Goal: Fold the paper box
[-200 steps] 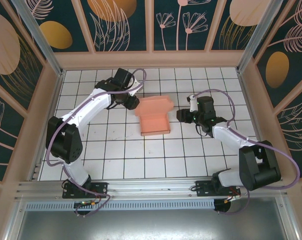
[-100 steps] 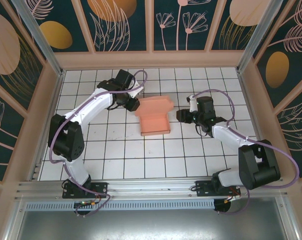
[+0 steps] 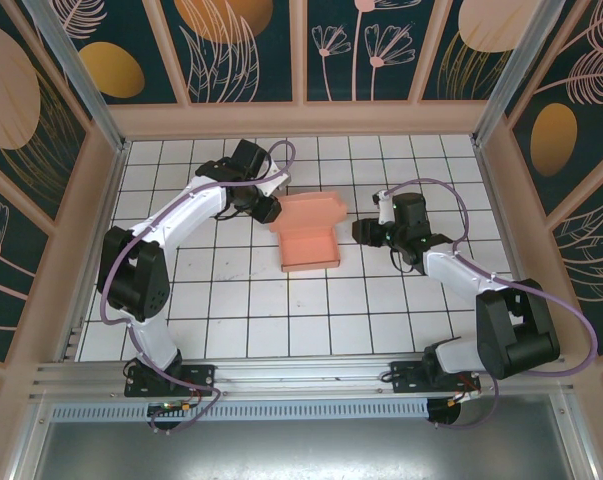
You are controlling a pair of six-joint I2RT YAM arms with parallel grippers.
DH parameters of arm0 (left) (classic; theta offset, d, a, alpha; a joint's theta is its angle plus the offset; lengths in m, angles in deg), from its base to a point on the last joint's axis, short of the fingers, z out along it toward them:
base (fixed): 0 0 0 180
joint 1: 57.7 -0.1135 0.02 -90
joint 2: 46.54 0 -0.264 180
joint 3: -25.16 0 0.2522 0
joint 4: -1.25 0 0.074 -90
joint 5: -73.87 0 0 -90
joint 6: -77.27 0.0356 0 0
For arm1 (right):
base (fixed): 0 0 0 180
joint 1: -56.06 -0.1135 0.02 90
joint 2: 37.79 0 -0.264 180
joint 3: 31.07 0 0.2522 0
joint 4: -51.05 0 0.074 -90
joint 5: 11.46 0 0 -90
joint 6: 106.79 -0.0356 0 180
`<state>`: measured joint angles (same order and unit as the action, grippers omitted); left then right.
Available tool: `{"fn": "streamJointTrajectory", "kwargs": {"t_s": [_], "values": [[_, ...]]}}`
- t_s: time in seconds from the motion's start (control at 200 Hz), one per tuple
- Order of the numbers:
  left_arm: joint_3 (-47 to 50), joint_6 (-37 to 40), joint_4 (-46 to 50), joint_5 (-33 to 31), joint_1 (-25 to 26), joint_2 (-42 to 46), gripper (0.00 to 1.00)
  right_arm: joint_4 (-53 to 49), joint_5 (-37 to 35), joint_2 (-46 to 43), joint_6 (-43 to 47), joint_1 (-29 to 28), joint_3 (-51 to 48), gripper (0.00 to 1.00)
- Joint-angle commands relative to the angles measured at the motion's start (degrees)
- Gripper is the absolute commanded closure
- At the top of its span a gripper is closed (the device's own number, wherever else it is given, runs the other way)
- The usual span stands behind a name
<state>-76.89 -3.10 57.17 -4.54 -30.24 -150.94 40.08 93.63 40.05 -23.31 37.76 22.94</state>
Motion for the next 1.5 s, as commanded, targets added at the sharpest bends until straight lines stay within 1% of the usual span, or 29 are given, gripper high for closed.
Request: {"fn": "streamJointTrajectory", "kwargs": {"t_s": [0.0, 0.2, 0.255, 0.28, 0.325, 0.46, 0.48, 0.525, 0.616, 0.701, 0.826, 1.171, 1.201, 1.281, 1.341, 1.391, 1.496], "values": [[0.49, 0.01, -0.57, 0.68, 0.30, -1.15, 0.76, 0.69, 0.02, 0.03, -0.59, 0.42, 0.88, 0.45], [0.36, 0.25, 0.05, -0.20, 0.31, -1.85, 0.81, 0.62, -0.32, 0.19, -0.58, 0.40, 1.06, 0.45], [0.24, 0.47, 0.36, -0.04, 0.33, -1.92, 0.88, 0.88, -0.48, 0.42, -0.59, 0.45, 1.05, 0.45], [0.19, 0.47, 0.40, -0.08, 0.31, -1.94, 0.89, 0.75, -0.50, 0.53, -0.64, 0.38, 1.05, 0.45], [0.32, 0.49, 0.41, -0.04, 0.30, -1.86, 0.87, 0.77, -0.35, 0.81, -0.72, 0.44, 1.09, 0.45], [0.23, 0.65, 0.44, -0.34, 0.31, -1.57, 0.89, 1.08, 0.11, 1.23, -0.86, 0.44, 1.30, 0.45], [0.26, 0.63, 0.38, -0.35, 0.31, -1.50, 0.86, 1.10, 0.18, 1.29, -0.86, 0.43, 1.31, 0.45], [0.22, 0.53, 0.45, -0.39, 0.31, -1.34, 0.75, 1.08, 0.28, 1.35, -0.78, 0.41, 1.39, 0.45], [0.07, 0.48, 0.30, -0.39, 0.31, -1.16, 0.71, 1.03, 0.24, 1.43, -0.77, 0.38, 1.47, 0.45], [0.07, 0.48, 0.13, -0.52, 0.31, -0.77, 0.72, 1.25, 0.03, 1.56, -0.76, 0.45, 1.20, 0.45], [0.20, 0.46, 0.34, -0.86, 0.35, -0.53, 0.76, 1.60, 0.16, 1.89, -1.03, 0.41, 0.82, 0.45], [0.26, 0.36, 0.31, -0.68, 0.31, 0.30, 0.77, 2.07, 0.55, 2.49, -1.29, 0.38, 0.69, 0.45], [0.26, 0.38, 0.30, -0.65, 0.30, 0.26, 0.76, 2.06, 0.63, 2.57, -1.29, 0.42, 0.76, 0.45], [0.27, 0.23, 0.13, -0.70, 0.31, 0.53, 0.70, 2.17, 0.64, 2.66, -1.29, 0.30, 0.69, 0.45], [0.24, 0.25, 0.05, -0.57, 0.31, 0.84, 0.70, 2.05, 0.73, 2.83, -1.38, 0.35, 0.69, 0.45], [0.26, 0.29, 0.08, -0.43, 0.27, 0.95, 0.72, 2.13, 0.73, 2.84, -1.38, 0.32, 0.71, 0.45], [0.48, 0.29, -0.02, -0.51, 0.27, 1.14, 0.81, 2.23, 0.77, 2.96, -1.44, 0.34, 0.67, 0.45]]}}
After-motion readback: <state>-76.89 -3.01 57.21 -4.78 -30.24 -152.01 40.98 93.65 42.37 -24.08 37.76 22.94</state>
